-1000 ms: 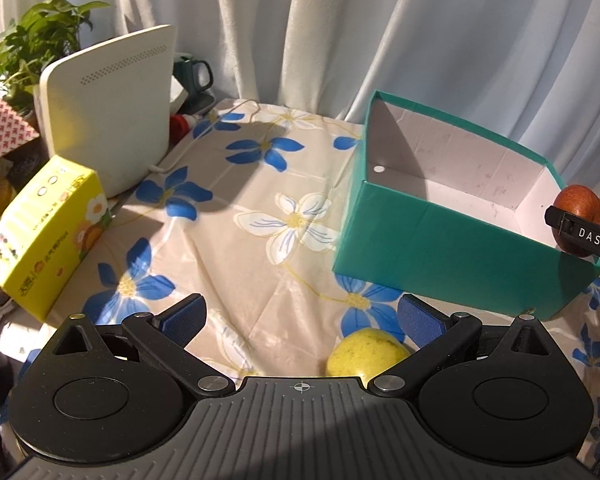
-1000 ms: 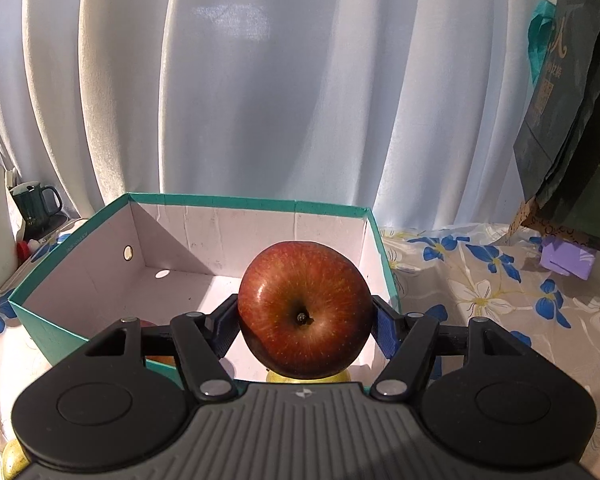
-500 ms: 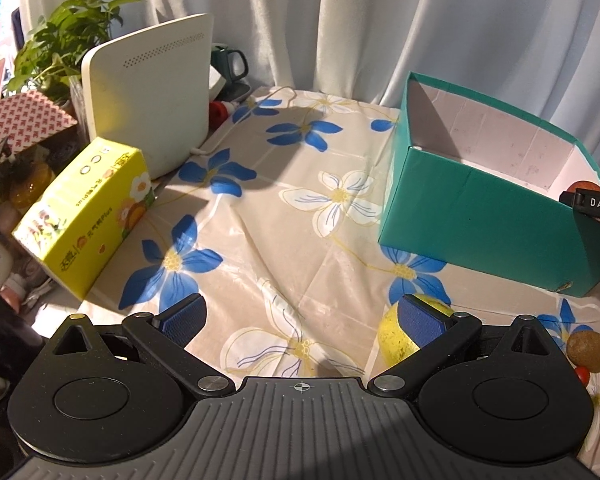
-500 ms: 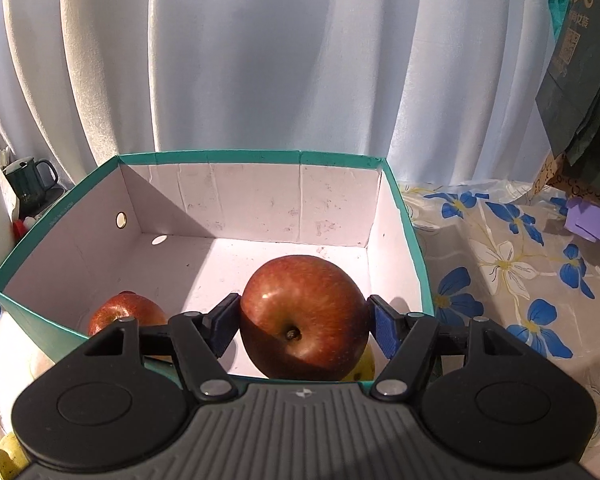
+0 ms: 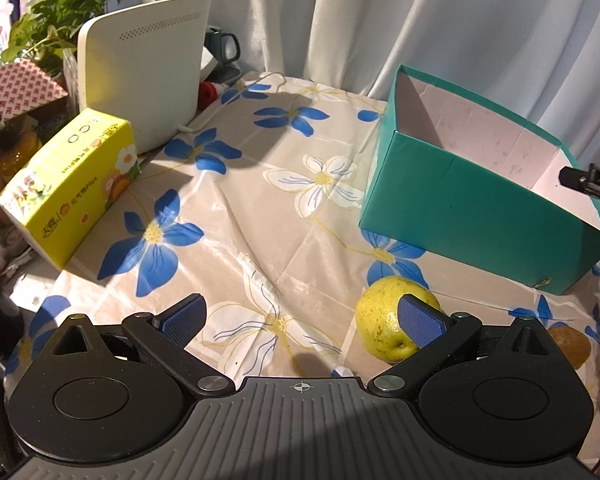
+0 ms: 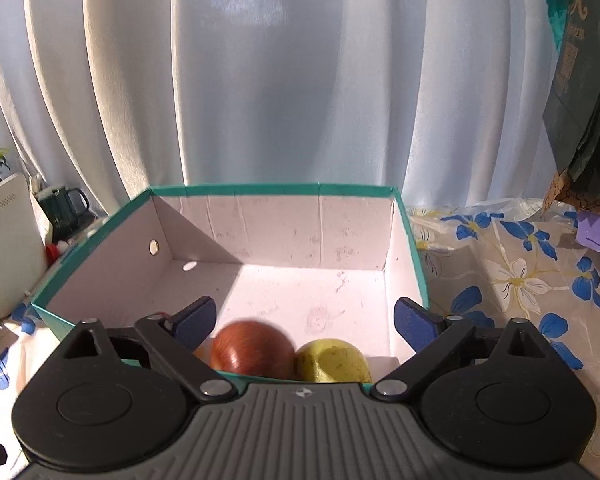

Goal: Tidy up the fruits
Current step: 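Lower the large red apple into the box and open the right tool while the left tool withdraws, then grasp the large yellow pear with the left tool while the right tool grasps the brown kiwi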

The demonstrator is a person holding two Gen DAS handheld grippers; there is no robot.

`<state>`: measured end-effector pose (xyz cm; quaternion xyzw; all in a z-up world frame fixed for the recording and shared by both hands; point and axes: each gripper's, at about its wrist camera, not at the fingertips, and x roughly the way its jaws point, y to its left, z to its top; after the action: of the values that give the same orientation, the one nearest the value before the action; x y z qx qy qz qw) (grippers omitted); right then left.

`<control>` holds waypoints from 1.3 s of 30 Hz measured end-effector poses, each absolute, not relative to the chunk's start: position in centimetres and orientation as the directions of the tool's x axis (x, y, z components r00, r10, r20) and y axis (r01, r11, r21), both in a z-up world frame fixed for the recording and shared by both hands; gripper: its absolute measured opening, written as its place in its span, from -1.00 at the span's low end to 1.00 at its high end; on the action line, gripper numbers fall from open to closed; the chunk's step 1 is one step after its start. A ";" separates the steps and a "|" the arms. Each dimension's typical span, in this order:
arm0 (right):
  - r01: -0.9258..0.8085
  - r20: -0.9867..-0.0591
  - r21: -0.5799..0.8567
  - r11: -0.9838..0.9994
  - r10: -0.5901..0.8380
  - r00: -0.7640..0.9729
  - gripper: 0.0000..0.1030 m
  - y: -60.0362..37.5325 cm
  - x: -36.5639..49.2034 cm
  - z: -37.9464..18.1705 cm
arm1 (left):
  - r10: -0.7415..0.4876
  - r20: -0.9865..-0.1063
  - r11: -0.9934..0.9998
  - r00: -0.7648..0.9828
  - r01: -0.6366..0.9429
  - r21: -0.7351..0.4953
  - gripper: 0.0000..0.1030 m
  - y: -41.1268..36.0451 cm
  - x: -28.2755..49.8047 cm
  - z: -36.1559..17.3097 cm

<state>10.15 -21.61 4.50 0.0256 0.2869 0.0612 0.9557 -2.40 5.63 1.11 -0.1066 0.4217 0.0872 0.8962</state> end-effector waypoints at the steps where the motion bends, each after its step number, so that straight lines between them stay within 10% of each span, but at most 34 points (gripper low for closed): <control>1: -0.096 -0.513 0.104 0.990 0.136 0.847 0.96 -22.0 9.2 5.1 | 0.068 -0.773 0.963 0.631 -0.243 -0.114 1.00 5.5 -2.4 1.2; 6: -0.079 -0.360 0.155 0.985 0.131 0.924 1.00 -23.2 3.6 7.0 | 0.092 -0.757 0.972 0.647 -0.224 -0.073 1.00 4.7 -2.2 1.3; 17: -0.180 -0.524 0.094 0.979 0.202 0.828 1.00 -21.1 -3.4 3.5 | 0.075 -0.751 0.993 0.656 -0.118 -0.004 1.00 1.7 -1.1 0.3; 39: -0.076 -0.566 0.060 0.995 0.097 0.819 0.99 -21.1 -3.7 2.1 | 0.058 -0.779 0.998 0.625 -0.034 0.047 1.00 -0.5 1.9 -1.9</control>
<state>-3.70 -21.14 2.07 0.0174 0.2976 0.0455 0.9534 1.87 -0.48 -1.91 0.0138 0.4323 0.0255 0.9012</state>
